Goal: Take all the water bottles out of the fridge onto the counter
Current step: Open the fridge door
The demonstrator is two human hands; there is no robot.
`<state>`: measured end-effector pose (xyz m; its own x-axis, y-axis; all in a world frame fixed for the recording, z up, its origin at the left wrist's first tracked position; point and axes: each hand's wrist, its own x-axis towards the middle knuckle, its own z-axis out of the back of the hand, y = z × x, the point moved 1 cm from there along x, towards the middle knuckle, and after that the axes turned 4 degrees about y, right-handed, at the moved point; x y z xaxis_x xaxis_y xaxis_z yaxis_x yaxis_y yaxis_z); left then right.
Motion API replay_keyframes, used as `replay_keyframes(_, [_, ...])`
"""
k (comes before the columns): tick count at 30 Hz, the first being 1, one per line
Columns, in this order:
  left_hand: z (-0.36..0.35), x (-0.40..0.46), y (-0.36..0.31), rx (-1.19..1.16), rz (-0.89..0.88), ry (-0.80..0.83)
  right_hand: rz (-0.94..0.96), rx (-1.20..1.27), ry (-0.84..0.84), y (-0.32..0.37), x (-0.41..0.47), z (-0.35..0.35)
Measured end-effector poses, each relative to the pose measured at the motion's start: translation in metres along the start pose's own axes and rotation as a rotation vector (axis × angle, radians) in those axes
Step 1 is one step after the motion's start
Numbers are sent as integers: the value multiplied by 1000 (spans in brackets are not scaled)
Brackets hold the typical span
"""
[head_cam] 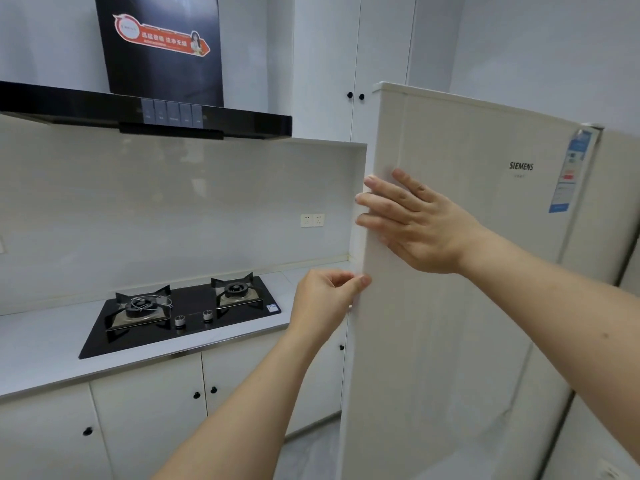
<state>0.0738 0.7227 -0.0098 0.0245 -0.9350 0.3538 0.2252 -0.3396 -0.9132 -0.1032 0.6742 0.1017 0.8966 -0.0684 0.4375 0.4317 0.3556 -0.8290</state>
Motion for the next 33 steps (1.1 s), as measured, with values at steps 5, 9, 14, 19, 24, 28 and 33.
replay_keyframes(5, [-22, -34, -16, 196, -68, -79, 6, 31, -49, 1, -25, 28])
replay_keyframes(9, [-40, -55, -29, 248, -159, -136, 4, 22, -55, -1, -43, 47])
replay_keyframes(14, [-53, -69, -33, 285, -167, -131, 26, -44, -26, -3, -58, 66])
replay_keyframes(19, [-58, -79, -36, 253, -160, -140, 40, -83, 12, -3, -55, 87])
replay_keyframes(24, [-38, -80, -37, 306, -237, -144, 34, 20, 0, 3, -28, 105])
replay_keyframes(28, [-3, -65, -36, 519, -293, -183, 73, 49, -27, 18, 11, 109])
replay_keyframes(33, [52, -44, -22, 648, -294, -240, 26, 38, 0, 29, 61, 103])
